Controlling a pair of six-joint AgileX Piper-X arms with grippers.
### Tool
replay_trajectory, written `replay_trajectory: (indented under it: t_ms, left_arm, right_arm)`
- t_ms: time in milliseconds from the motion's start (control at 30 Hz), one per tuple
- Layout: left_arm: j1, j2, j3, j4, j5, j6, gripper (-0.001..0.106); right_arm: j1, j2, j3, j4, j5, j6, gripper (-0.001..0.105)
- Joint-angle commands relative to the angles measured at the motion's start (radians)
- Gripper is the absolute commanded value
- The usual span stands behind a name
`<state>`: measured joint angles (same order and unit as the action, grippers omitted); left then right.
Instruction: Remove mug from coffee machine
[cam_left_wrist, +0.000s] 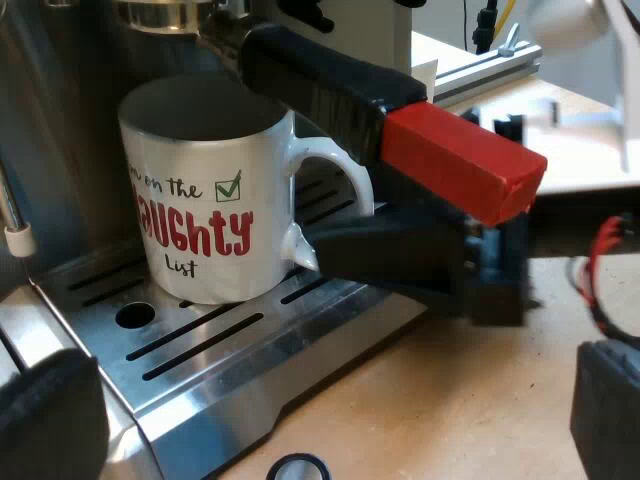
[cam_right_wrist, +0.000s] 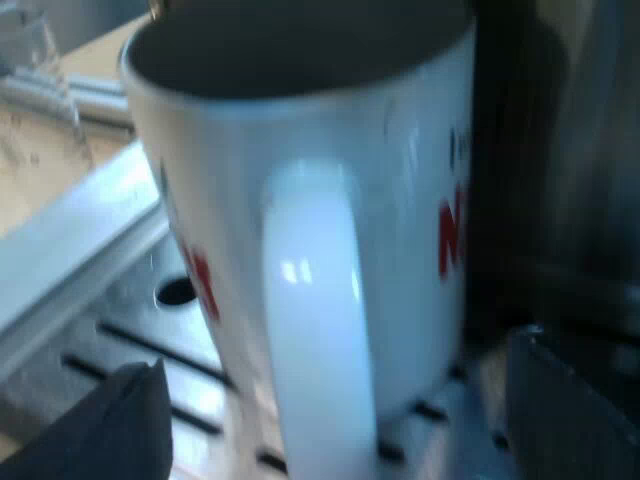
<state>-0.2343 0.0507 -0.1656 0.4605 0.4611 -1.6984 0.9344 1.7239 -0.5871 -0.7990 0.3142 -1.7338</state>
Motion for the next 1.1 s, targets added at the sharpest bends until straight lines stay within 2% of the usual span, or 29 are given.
replay_trajectory:
  t_ms: [33,200,400,800,1100]
  left_arm:
    - [-0.007,0.003,0.000,-0.017,-0.002,0.000,0.095]
    - [-0.007,0.003,0.000,-0.017,-0.002,0.000,0.095]
    - [-0.007,0.003,0.000,-0.017,-0.002,0.000,0.095]
    - [-0.007,0.003,0.000,-0.017,-0.002,0.000,0.095]
    - [-0.007,0.003,0.000,-0.017,-0.002,0.000,0.095]
  right_arm:
    - [0.000,0.018,-0.036,-0.020,0.003,-0.004,0.070]
    - [0.000,0.076,-0.111,-0.030,0.003,-0.004,0.070]
    - [0.000,0.095,-0.129,-0.035,0.003,-0.004,0.067]
    - [0.000,0.095,-0.129,-0.035,0.003,-0.004,0.000]
    - [0.003,0.075,-0.127,-0.035,0.005,-0.004,0.000]
